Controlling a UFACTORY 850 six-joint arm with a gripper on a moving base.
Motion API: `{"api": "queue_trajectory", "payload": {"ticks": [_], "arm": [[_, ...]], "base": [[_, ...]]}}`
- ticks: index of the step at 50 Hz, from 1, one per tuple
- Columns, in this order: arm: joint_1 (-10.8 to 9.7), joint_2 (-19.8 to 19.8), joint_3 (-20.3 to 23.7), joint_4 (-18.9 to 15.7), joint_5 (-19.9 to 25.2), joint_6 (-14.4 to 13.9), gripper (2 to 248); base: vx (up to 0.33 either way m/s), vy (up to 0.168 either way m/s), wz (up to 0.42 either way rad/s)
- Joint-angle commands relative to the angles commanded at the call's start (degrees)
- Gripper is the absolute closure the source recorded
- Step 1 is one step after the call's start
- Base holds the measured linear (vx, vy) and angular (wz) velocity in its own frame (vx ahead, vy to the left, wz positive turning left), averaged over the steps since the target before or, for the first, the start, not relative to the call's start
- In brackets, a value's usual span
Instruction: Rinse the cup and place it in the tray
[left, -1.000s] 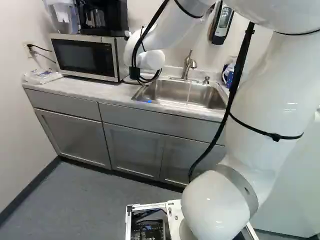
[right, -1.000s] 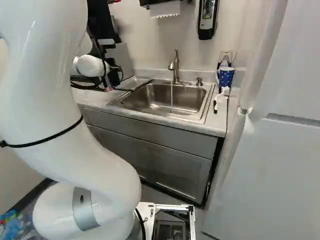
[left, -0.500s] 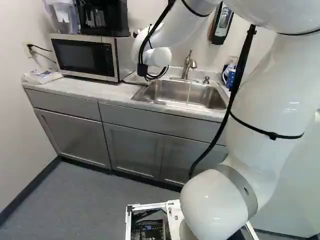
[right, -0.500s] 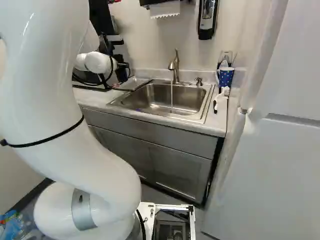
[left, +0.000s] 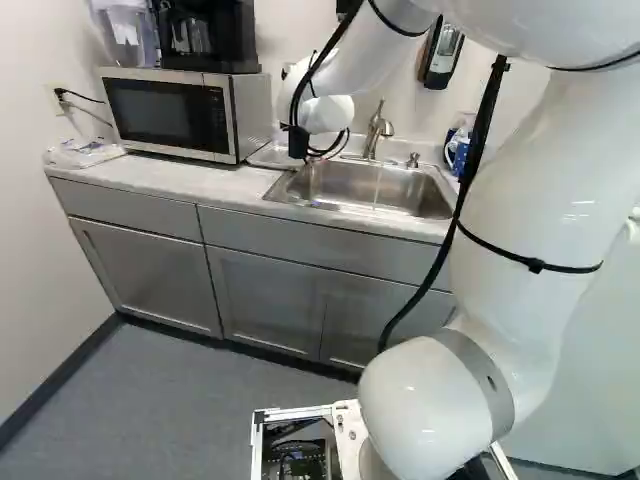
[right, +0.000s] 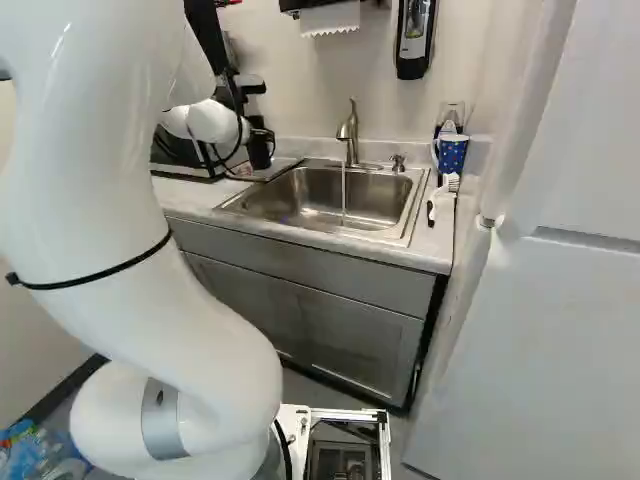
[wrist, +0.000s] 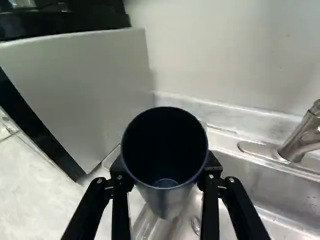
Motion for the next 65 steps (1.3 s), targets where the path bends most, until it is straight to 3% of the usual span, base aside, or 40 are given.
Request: {"api": "queue_trajectory", "payload": {"ticks": [29,65], "arm": [[-4.86,-1.24,-1.32,0.0,-8.6,0.0,124],[-10.74,-1.91,-2.03,0.0,-8.6,0.0,124]], "base": [[0.0,0.0,0.0],[0.0,0.0,0.0]]}}
